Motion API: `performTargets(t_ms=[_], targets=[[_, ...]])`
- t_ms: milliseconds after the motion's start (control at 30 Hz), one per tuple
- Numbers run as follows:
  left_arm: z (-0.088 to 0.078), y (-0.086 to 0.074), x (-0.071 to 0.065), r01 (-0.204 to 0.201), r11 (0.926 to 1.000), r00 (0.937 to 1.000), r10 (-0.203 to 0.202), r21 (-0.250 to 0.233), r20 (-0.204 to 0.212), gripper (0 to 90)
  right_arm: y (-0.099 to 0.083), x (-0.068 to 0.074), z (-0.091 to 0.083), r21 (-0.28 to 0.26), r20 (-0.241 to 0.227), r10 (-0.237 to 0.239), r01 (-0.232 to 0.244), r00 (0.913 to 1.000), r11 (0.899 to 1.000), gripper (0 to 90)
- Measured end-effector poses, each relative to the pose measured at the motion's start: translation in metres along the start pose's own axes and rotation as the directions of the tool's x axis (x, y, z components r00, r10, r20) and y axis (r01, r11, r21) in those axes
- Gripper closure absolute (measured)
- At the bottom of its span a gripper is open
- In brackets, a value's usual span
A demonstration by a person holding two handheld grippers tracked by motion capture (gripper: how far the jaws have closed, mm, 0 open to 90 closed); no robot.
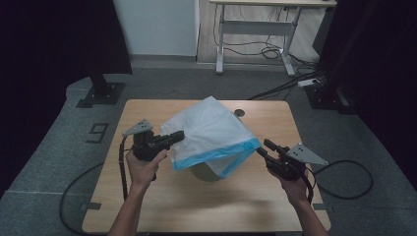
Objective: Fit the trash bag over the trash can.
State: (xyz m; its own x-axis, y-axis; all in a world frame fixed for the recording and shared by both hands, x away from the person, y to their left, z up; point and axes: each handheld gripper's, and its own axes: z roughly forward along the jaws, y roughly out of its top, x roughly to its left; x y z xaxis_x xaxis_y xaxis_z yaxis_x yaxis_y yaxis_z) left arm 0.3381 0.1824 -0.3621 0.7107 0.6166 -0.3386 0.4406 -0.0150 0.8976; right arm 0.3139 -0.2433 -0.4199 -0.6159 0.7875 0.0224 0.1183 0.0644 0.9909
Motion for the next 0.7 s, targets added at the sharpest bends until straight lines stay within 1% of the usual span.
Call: performTargets(t_ms=[67, 133, 167, 200, 300, 333, 467, 633, 667, 700], targets=[[-0.004, -0.001, 0.004, 0.006, 1.0, 1.0, -0.006, -0.002, -0.007, 89.8, 0.0, 0.001, 0.0, -0.003, -0.011, 0.0, 0.0, 0.9999, 1.0, 60.8], [-0.008, -0.002, 0.007, 0.012, 0.9999, 0.9999, -0.012, 0.0, -0.004, 89.9, 0.002, 0.002, 0.001, -0.007, -0.031, -0.006, 0.006, 0.9995, 1.0, 66.7], [-0.009, -0.002, 0.008, 0.008, 1.0, 0.9999, -0.008, 0.006, -0.006, 89.8, 0.003, 0.003, 0.001, -0.009, -0.046, -0.01, 0.009, 0.9989, 1.0, 70.2], [-0.01, -0.002, 0.008, 0.005, 1.0, 0.9999, -0.005, 0.007, -0.009, 89.8, 0.005, 0.004, 0.002, -0.011, -0.066, -0.017, 0.016, 0.9977, 1.0, 75.4], [-0.011, -0.001, 0.008, 0.001, 1.0, 1.0, -0.001, 0.007, -0.008, 89.8, 0.009, 0.006, 0.003, -0.015, -0.086, -0.035, 0.034, 0.9957, 0.999, 85.7], [-0.01, -0.001, 0.007, -0.003, 1.0, 1.0, 0.003, 0.008, 0.003, 89.8, 0.01, 0.007, 0.004, -0.016, -0.09, -0.037, 0.036, 0.9953, 0.999, 88.2], [-0.004, 0.002, 0.0, -0.031, 0.9993, 0.9994, 0.03, 0.02, 0.015, 89.7, 0.014, 0.007, 0.003, -0.021, -0.087, -0.037, 0.035, 0.9955, 0.999, 88.7], [0.004, 0.005, -0.008, -0.071, 0.9964, 0.9973, 0.07, 0.046, 0.019, 88.6, 0.017, 0.004, -0.002, -0.023, -0.058, -0.032, 0.031, 0.9978, 0.999, 88.7], [0.006, 0.006, -0.01, -0.081, 0.9956, 0.9966, 0.081, 0.046, 0.016, 84.3, 0.018, 0.003, -0.004, -0.022, -0.049, -0.03, 0.029, 0.9983, 0.999, 88.8], [0.007, 0.006, -0.013, -0.089, 0.9953, 0.996, 0.089, 0.038, 0.008, 78.1, 0.019, 0.002, -0.005, -0.019, -0.039, -0.032, 0.031, 0.9987, 0.999, 88.8]])
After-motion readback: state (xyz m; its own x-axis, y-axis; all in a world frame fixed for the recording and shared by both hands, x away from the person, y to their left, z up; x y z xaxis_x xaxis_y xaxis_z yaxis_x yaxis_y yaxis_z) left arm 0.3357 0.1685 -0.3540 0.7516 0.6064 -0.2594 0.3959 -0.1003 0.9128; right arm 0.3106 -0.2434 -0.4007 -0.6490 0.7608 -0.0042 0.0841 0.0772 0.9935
